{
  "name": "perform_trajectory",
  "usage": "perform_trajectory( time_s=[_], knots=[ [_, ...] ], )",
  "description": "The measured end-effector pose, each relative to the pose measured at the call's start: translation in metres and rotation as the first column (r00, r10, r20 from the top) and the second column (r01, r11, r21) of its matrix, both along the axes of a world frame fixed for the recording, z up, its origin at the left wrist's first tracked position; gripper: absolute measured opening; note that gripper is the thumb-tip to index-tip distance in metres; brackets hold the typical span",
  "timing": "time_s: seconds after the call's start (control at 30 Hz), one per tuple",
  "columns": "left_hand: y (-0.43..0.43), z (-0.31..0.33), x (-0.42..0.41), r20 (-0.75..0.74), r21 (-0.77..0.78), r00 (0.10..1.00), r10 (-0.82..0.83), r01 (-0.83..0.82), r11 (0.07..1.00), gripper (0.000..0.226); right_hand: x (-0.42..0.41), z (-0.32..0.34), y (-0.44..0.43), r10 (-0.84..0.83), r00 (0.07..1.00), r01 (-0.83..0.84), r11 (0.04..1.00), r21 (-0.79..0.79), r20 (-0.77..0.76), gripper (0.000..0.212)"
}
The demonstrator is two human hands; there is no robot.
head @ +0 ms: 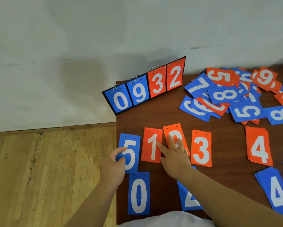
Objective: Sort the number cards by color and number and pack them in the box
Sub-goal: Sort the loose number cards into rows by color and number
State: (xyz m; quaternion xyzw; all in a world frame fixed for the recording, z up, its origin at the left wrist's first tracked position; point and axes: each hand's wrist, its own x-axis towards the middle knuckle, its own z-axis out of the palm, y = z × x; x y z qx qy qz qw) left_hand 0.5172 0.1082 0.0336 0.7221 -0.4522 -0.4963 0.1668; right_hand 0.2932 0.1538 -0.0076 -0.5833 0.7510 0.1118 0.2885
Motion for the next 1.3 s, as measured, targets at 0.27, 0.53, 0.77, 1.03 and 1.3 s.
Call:
perform_trajectory(
  time_s=[0.27, 0.53, 0.77, 1.03, 1.3],
  knots=[
    [0.008, 0.005, 0.004, -0.014, -0.008, 1.0, 0.0, 0.0, 1.0, 0.044, 0.0, -0.003, 0.005, -0.024, 1.0, 0.024, 0.999, -0.023, 0.004, 0.064],
    [0.029, 0.022, -0.009, -0.049, -0.037, 0.999, 0.018, -0.02, 0.999, 0.036, -0.005, 0.028, 0.009, -0.074, 0.99, 0.091, 0.986, -0.142, 0.121, 0.061],
    [0.062, 0.032, -0.061, -0.215, -0.096, 0.97, -0.117, 0.098, 0.991, 0.035, -0.031, 0.069, 0.057, -0.382, 0.572, 0.512, 0.858, 0.048, 0.726, 0.028],
    [0.127, 0.025, -0.184, -0.144, -0.134, 0.899, -0.413, 0.396, 0.908, 0.036, -0.123, 0.069, 0.151, -0.531, 0.384, 0.749, 0.657, 0.082, 0.756, 0.018],
    [0.214, 0.012, -0.299, -0.088, -0.114, 0.863, -0.497, 0.487, 0.866, 0.031, -0.241, 0.064, 0.245, -0.541, 0.529, 0.73, 0.683, -0.025, 0.653, 0.025]
  ],
)
